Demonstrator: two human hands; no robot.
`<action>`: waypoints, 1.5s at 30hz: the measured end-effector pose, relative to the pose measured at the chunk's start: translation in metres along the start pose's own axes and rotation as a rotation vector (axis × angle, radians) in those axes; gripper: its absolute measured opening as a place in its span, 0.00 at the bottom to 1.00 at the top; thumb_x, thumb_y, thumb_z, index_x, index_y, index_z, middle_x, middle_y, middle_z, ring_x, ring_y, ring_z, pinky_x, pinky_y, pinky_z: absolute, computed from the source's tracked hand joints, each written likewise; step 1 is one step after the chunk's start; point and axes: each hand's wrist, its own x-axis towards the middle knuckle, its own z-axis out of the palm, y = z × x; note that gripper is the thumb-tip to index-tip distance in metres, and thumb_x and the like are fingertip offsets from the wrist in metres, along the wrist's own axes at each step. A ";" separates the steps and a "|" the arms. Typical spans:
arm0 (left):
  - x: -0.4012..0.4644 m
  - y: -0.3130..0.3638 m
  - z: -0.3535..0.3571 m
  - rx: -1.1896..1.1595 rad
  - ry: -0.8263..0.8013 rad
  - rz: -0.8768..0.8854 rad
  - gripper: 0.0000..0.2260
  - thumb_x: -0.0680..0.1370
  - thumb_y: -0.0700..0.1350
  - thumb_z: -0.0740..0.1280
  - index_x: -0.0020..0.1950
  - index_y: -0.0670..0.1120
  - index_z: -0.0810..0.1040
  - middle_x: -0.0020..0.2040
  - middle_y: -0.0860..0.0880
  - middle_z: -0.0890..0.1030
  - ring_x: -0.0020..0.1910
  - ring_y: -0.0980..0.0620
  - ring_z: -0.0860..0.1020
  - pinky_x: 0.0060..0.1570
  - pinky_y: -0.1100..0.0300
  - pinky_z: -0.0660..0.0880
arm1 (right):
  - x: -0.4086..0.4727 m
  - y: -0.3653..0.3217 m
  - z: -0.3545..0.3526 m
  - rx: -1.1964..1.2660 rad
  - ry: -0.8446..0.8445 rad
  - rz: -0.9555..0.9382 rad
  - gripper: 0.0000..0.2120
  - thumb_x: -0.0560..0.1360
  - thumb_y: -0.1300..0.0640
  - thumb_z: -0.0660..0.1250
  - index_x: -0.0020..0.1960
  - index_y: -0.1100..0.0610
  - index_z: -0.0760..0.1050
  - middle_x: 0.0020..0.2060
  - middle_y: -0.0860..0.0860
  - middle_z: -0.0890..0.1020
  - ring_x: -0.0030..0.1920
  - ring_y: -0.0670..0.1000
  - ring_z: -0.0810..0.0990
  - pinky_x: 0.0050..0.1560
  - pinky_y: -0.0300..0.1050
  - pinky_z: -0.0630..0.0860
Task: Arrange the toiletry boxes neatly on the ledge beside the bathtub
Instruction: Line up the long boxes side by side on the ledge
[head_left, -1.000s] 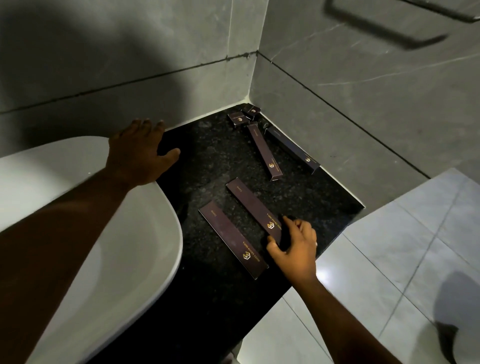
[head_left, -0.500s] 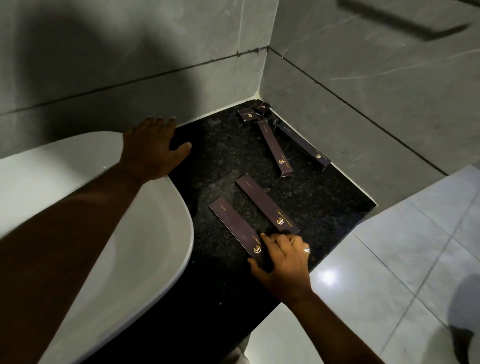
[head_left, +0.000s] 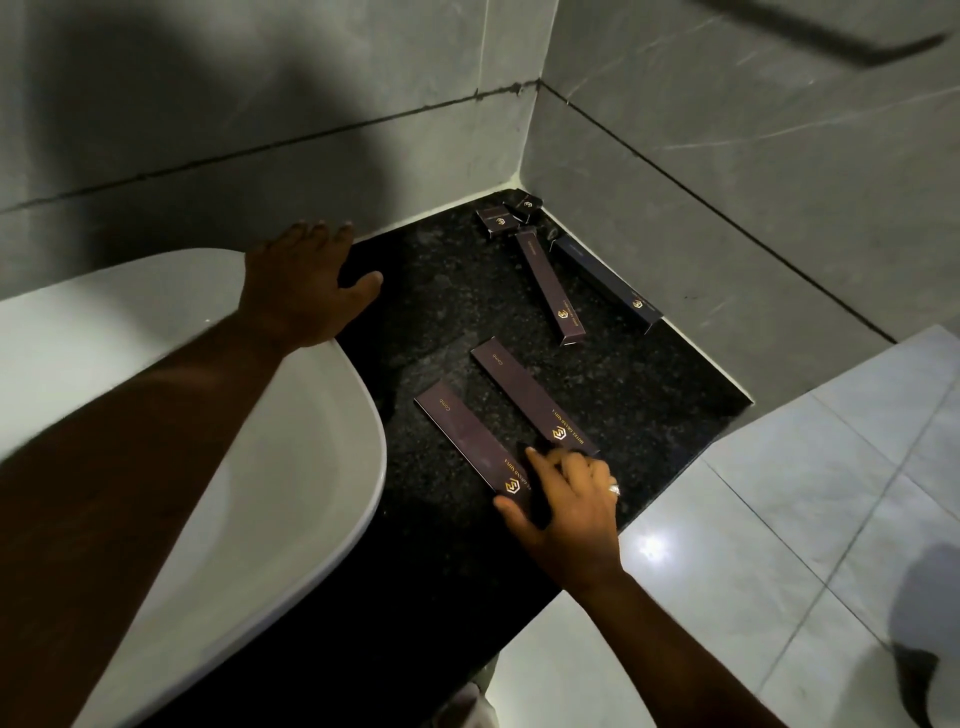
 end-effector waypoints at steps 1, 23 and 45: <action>0.000 0.000 0.001 -0.006 0.003 -0.003 0.38 0.71 0.66 0.50 0.75 0.44 0.61 0.74 0.38 0.65 0.74 0.38 0.62 0.72 0.40 0.58 | 0.001 0.002 -0.001 0.021 0.027 0.082 0.32 0.69 0.33 0.63 0.63 0.54 0.75 0.53 0.53 0.77 0.52 0.55 0.72 0.51 0.48 0.71; 0.001 -0.003 0.003 0.006 0.013 0.012 0.39 0.71 0.68 0.48 0.74 0.44 0.62 0.73 0.38 0.68 0.72 0.36 0.64 0.70 0.38 0.61 | 0.024 0.038 -0.009 -0.011 0.000 0.351 0.27 0.67 0.42 0.66 0.62 0.55 0.77 0.49 0.54 0.76 0.52 0.58 0.72 0.52 0.53 0.71; 0.001 -0.002 0.004 0.006 0.015 0.011 0.38 0.71 0.67 0.49 0.73 0.44 0.63 0.72 0.38 0.68 0.71 0.36 0.65 0.69 0.38 0.62 | 0.023 0.038 -0.011 -0.006 -0.044 0.363 0.29 0.69 0.41 0.67 0.66 0.54 0.74 0.52 0.53 0.75 0.54 0.56 0.71 0.55 0.53 0.69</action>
